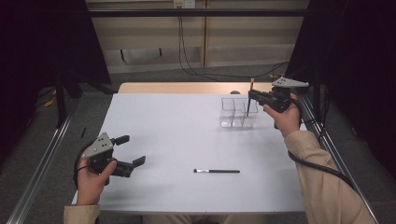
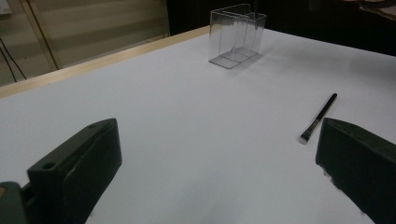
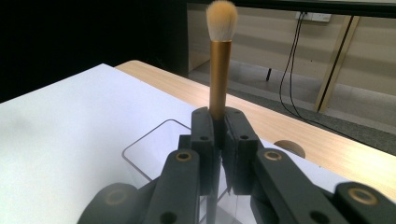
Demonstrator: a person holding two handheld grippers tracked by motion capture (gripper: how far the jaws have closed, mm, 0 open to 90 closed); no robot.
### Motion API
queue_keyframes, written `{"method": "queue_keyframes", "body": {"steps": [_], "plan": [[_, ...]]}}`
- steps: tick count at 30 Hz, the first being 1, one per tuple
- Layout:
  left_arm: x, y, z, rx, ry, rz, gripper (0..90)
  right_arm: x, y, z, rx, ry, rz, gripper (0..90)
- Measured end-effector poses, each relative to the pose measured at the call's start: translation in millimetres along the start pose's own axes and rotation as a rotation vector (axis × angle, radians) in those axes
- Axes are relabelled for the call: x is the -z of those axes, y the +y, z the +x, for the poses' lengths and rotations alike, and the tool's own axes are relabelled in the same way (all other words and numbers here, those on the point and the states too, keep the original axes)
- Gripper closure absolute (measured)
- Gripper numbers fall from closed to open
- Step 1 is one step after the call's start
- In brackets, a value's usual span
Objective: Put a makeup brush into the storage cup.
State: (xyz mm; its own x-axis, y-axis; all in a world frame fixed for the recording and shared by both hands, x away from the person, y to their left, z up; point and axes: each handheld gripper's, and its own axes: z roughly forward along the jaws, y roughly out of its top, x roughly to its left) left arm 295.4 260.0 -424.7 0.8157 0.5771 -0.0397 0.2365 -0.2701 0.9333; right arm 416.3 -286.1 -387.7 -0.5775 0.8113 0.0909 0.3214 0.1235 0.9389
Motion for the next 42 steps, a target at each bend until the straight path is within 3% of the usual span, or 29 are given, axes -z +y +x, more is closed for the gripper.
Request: {"method": "queue_keyframes", "body": {"steps": [11, 14, 19, 23, 28, 42], "plan": [[0.6, -0.1, 0.2, 0.000, 0.004, 0.000, 0.3, 0.5, -2.7, -0.1, -0.007, 0.006, 0.003, 81.0], [0.5, -0.1, 0.2, -0.002, 0.001, 0.000, 0.3, 0.5, -3.2, 0.6, -0.003, 0.016, 0.003, 63.8], [1.3, 0.3, -0.6, 0.003, 0.009, -0.003, 0.3, 4.4, -3.0, 2.8, 0.018, 0.033, -0.027, 42.4], [1.1, 0.7, -1.1, 0.002, 0.008, -0.002, 0.3, 7.8, -3.2, 3.7, -0.005, 0.057, -0.056, 30.5], [1.2, 0.5, -0.8, 0.003, 0.008, -0.004, 0.3, 10.5, -5.3, 6.6, -0.007, 0.063, -0.060, 22.3], [5.8, -2.2, -1.2, 0.005, 0.015, 0.000, 0.3, 10.6, -4.0, 23.6, 0.001, 0.131, -0.078, 13.3]]}}
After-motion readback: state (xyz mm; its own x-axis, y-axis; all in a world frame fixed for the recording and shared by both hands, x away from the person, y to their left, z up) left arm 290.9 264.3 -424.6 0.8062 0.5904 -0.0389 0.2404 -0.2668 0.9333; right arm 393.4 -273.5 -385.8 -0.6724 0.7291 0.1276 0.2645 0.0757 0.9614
